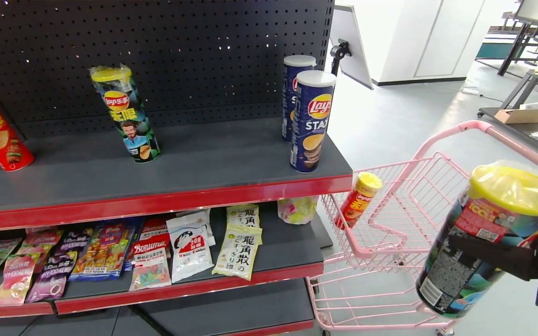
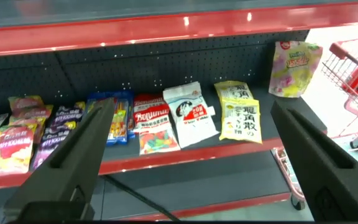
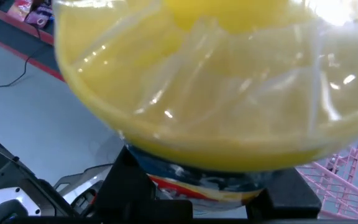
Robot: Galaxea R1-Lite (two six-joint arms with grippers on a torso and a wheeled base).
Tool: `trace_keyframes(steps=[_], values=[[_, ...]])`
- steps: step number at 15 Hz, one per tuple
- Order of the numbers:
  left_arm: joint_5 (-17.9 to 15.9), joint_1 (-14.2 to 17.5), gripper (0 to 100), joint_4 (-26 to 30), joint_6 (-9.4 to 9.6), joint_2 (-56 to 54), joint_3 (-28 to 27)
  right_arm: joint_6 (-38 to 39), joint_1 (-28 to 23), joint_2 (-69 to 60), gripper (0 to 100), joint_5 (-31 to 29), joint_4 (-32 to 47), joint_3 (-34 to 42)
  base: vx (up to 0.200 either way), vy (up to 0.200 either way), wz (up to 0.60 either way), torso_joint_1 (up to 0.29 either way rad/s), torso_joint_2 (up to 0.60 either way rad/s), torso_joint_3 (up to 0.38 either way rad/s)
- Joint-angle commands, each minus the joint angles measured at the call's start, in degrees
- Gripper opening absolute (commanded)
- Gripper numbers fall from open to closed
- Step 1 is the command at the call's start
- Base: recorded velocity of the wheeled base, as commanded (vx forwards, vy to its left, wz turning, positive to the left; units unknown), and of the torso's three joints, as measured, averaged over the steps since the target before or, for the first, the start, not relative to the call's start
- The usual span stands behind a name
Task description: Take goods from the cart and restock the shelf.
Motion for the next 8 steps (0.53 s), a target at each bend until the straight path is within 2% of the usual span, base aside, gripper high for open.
trace_keyframes(steps=[1,3,5,6,8], values=[[-0.13,0.01,100,-0.01,0.13,0.0,0.01,-0.28,0.09,-0.46,0,0.32,-0.03,0.53,0.0,0.2,0.0,-0.007,-0.01,0.007],[-0.04,0.01,100,-0.01,-0.05,0.0,0.01,-0.28,0.45,-0.63,0,8.05,-1.0,2.2,0.0,0.2,0.0,0.01,0.0,0.0],[-0.04,0.01,100,-0.01,-0.05,0.0,0.01,-0.36,0.45,-1.07,0,8.23,-3.72,3.78,0.0,0.2,0.0,0.024,0.0,-0.002],[-0.04,0.01,100,-0.01,-0.05,0.0,0.01,-0.71,0.36,-0.81,0,5.15,-6.01,4.22,0.0,0.2,0.0,0.007,0.01,0.002],[-0.04,0.01,100,-0.01,-0.05,0.0,0.01,-0.8,0.62,-0.1,0,4.53,-6.01,3.96,0.0,0.2,0.0,0.0,0.0,0.0]])
